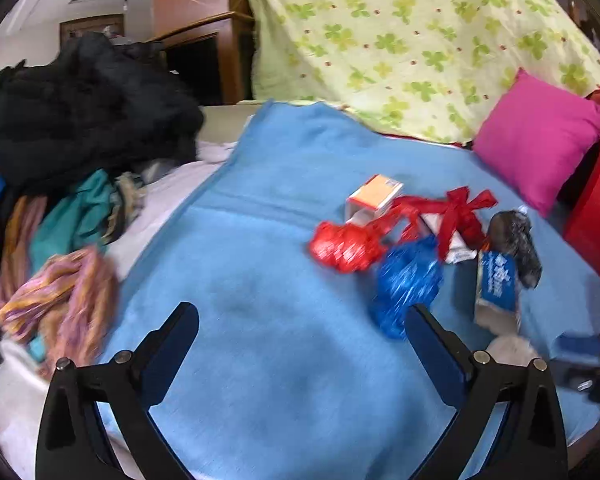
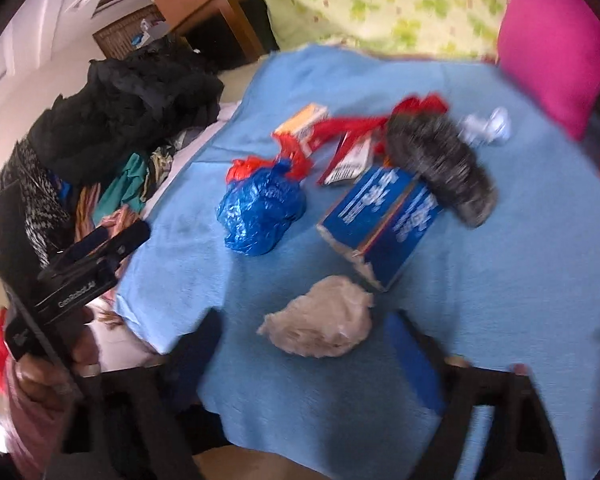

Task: Collect trash
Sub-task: 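Grasp the blue plastic bag with the left gripper while the right grasps the foil wrapper, then carry both items to the red mesh wastebasket and drop them in, then withdraw both open grippers from the wastebasket back to the blanket, then grasp the red plastic bag with the left gripper while the right grasps the blue toothpaste box, then carry the red bag and toothpaste box over the wastebasket and release them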

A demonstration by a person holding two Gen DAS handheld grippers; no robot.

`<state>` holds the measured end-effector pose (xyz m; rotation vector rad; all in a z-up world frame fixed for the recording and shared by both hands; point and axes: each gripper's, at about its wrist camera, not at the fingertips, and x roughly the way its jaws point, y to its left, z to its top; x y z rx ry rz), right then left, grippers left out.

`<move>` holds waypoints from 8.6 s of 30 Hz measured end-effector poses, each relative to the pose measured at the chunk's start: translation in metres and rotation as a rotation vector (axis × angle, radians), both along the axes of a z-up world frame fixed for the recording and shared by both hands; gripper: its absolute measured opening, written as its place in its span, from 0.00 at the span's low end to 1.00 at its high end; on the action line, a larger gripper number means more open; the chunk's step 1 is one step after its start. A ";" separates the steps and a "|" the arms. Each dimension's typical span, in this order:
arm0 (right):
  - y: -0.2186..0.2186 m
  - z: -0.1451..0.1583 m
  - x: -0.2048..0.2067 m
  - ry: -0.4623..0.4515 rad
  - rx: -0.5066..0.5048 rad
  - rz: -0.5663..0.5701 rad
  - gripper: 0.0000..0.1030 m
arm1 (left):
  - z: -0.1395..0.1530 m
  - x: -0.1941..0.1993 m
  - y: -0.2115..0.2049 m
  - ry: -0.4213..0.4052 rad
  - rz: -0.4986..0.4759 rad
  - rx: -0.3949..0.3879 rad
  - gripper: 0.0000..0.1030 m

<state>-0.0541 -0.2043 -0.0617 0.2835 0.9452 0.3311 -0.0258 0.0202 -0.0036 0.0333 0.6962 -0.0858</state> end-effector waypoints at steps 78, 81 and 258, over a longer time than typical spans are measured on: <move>-0.246 0.107 -0.221 -0.603 0.176 -0.782 0.31 | 0.101 -0.104 -0.254 -0.141 -0.781 -0.168 0.36; -0.283 0.095 -0.241 -0.583 0.187 -0.897 0.31 | 0.107 -0.119 -0.312 -0.105 -0.871 -0.178 0.37; -0.238 0.120 -0.180 -0.587 0.078 -0.704 0.56 | 0.117 -0.125 -0.282 -0.301 -0.398 0.166 0.19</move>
